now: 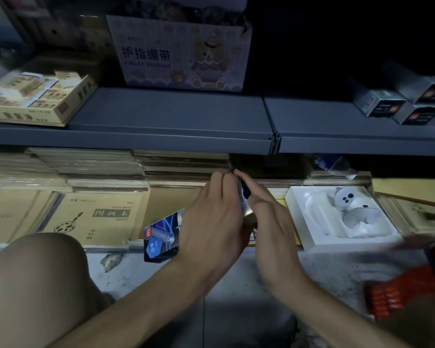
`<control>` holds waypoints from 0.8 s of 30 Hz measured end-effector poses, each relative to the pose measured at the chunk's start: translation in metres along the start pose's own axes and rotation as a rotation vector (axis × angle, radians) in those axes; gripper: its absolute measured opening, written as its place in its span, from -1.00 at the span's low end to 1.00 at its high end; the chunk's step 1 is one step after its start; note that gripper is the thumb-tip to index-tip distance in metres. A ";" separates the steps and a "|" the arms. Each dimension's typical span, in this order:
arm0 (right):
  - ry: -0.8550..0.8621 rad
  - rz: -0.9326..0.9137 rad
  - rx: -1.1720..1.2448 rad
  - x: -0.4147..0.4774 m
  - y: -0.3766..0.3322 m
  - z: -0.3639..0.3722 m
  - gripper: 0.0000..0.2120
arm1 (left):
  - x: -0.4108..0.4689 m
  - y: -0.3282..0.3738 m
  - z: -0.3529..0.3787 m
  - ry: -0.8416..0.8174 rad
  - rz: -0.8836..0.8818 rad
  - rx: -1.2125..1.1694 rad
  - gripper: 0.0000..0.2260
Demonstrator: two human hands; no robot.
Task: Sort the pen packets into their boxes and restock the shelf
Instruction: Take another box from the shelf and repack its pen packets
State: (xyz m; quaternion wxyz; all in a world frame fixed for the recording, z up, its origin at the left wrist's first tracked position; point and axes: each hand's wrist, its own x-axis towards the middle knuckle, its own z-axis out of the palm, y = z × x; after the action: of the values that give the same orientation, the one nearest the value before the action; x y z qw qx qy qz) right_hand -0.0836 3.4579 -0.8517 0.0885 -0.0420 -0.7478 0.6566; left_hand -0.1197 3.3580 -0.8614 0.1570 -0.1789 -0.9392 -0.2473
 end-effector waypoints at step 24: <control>-0.101 0.125 -0.017 0.009 0.010 -0.007 -0.64 | 0.005 0.004 0.013 -0.173 -0.022 -0.042 -0.57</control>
State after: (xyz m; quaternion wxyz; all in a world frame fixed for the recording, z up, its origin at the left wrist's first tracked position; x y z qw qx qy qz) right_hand -0.0921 3.4672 -0.8595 0.0091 -0.0564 -0.7527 0.6558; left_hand -0.1257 3.3692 -0.8688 0.0686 -0.1926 -0.9458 -0.2523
